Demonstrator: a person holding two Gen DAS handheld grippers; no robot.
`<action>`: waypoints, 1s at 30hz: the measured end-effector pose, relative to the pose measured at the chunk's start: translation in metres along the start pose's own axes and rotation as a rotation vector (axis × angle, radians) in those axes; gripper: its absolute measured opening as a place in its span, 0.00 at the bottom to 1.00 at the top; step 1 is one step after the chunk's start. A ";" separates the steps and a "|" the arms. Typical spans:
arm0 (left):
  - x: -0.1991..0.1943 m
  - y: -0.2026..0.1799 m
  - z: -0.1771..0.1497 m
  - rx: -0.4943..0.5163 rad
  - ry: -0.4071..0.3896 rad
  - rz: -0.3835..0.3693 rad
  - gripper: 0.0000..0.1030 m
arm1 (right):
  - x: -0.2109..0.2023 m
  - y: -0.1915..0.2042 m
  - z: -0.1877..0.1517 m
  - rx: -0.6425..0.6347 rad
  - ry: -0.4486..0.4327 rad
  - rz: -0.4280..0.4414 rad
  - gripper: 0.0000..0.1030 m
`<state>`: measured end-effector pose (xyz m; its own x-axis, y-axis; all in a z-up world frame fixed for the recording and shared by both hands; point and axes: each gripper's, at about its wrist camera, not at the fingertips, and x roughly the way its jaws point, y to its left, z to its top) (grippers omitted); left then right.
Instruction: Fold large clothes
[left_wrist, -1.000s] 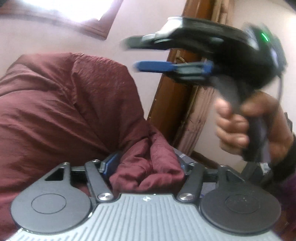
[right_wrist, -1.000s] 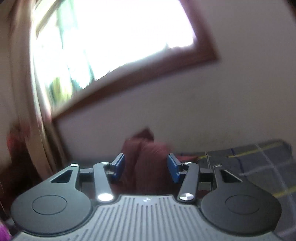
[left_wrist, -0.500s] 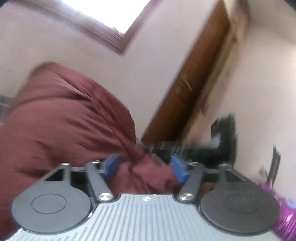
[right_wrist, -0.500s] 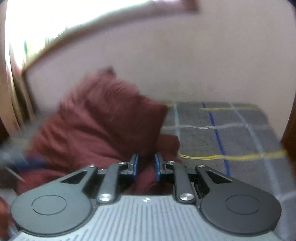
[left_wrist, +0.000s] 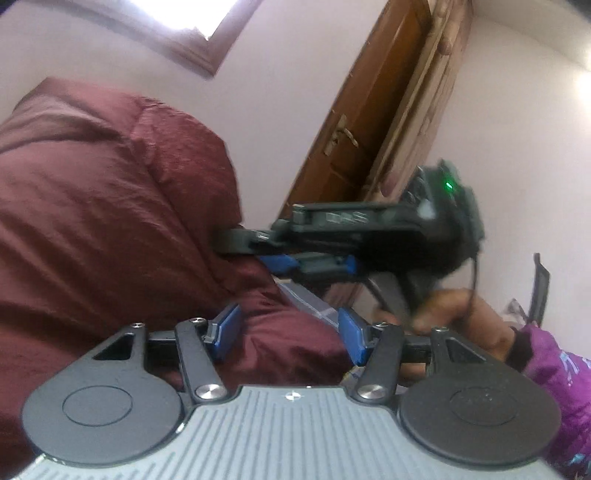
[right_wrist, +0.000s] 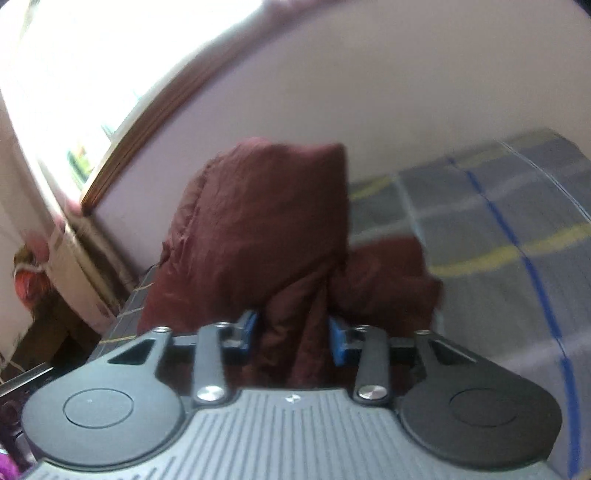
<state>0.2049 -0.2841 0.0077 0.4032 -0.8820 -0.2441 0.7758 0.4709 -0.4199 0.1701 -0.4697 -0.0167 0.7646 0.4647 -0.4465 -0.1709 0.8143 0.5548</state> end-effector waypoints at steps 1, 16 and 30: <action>-0.001 0.003 0.005 -0.018 -0.011 0.003 0.56 | 0.004 0.003 0.004 -0.017 -0.011 0.010 0.27; 0.041 -0.006 0.002 -0.049 0.099 -0.062 0.58 | -0.048 -0.028 -0.002 0.011 -0.242 -0.034 0.24; 0.039 -0.007 -0.002 -0.004 0.086 -0.106 0.58 | 0.076 0.033 0.075 0.061 0.017 -0.046 0.21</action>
<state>0.2142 -0.3223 -0.0004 0.2759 -0.9219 -0.2719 0.8101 0.3752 -0.4504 0.2691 -0.4342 0.0206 0.7602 0.4332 -0.4841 -0.0971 0.8127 0.5746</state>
